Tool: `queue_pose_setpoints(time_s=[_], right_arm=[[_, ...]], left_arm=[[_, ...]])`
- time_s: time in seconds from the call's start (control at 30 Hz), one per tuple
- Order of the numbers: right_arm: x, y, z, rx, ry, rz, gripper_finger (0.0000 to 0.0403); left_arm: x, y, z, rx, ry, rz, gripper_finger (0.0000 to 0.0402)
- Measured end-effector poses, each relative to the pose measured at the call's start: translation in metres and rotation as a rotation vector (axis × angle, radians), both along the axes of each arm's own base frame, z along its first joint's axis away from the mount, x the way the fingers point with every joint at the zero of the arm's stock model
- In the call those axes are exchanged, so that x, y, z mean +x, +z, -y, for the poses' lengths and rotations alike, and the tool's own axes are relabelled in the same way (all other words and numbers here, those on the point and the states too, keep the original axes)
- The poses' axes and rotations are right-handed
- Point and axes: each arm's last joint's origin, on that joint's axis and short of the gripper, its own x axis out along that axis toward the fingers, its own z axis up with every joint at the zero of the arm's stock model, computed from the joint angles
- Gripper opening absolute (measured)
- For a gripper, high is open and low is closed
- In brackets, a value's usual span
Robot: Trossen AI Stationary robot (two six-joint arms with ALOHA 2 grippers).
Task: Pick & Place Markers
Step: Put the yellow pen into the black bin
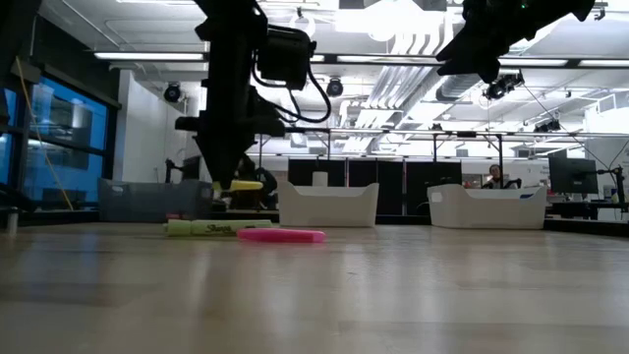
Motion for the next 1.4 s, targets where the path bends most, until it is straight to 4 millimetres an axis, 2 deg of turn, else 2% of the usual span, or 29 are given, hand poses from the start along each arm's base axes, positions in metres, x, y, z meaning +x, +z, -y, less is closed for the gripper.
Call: queue_pose_setpoints(time_s=[0.17,0.33,0.8,1.03,1.2,1.4], right_arm=[[0.0,0.0,0.0,-0.001,0.001,0.0,0.0179],[0.0,0.0,0.0,0.0,0.0,0.0,0.0179],[0.0,0.0,0.0,-0.002,-0.001,-0.002,0.0179],[0.0,0.0,0.0,-0.003,-0.002,-0.002,0.0179],[0.0,0.0,0.0,-0.003,-0.002,-0.002,0.0179],[0.0,0.0,0.0,-0.003,-0.002,-0.003,0.0179]], left_arm=[[-0.003,0.01,-0.015,0.023,0.045,-0.021,0.0037],[-0.015,0.027,-0.031,0.061,0.086,0.006,0.0037],[-0.066,0.07,-0.078,0.234,0.287,0.018,0.0037],[-0.09,0.072,-0.103,0.285,0.433,-0.048,0.0037],[-0.098,0.071,-0.118,0.295,0.513,-0.046,0.0037],[-0.107,0.056,-0.13,0.285,0.573,-0.06,0.0037]])
